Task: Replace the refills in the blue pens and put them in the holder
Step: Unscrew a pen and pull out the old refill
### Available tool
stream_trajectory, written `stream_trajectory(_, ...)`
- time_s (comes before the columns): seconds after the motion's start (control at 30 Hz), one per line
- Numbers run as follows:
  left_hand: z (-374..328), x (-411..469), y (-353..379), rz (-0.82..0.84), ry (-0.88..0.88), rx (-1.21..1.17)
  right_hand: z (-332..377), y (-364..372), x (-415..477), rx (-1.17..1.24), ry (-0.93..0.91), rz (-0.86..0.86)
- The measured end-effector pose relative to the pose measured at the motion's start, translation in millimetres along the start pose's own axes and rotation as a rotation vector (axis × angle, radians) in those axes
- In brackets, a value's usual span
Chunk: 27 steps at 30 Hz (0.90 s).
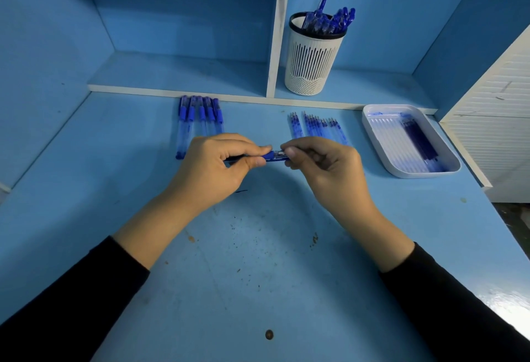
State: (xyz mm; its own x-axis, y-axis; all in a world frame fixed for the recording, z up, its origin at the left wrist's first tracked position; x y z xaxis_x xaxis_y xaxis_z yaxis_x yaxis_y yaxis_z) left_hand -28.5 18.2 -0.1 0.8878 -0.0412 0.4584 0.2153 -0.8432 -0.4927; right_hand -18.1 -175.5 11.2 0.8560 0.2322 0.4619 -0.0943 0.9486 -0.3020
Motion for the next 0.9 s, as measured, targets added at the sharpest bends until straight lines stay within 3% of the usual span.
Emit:
stream_trajectory(0.27,-0.8,4.0,2.1,-0.019,-0.002,-0.015,-1.8,4.3,-1.6,0.057,-0.02,-0.063)
stream_trajectory(0.53,-4.1,10.5,8.9,-0.068,-0.029,-0.061,4.6,2.2,-0.7,0.297,-0.033,-0.17)
stream_trajectory(0.77,-1.4,16.6,17.5,-0.031,0.036,0.067,4.4,-9.2,3.0,0.25,-0.027,-0.268)
stream_trajectory(0.9,13.6,25.2,17.4,-0.002,-0.081,0.258,4.5,-30.3,5.8,0.186,-0.062,-0.428)
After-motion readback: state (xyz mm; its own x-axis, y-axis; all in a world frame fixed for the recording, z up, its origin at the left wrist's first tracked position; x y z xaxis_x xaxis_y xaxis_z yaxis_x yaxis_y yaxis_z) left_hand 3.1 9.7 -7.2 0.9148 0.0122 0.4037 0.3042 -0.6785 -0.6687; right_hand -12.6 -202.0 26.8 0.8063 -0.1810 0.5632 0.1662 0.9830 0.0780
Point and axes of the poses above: each hand's wrist, its own x-axis towards the middle knuckle, its own y-axis out of the palm, z = x × y, the point moved 1 cm from there along x, towards the middle knuckle, and after that the axes turned 10 degrees about -y, right-handed, at the moved point
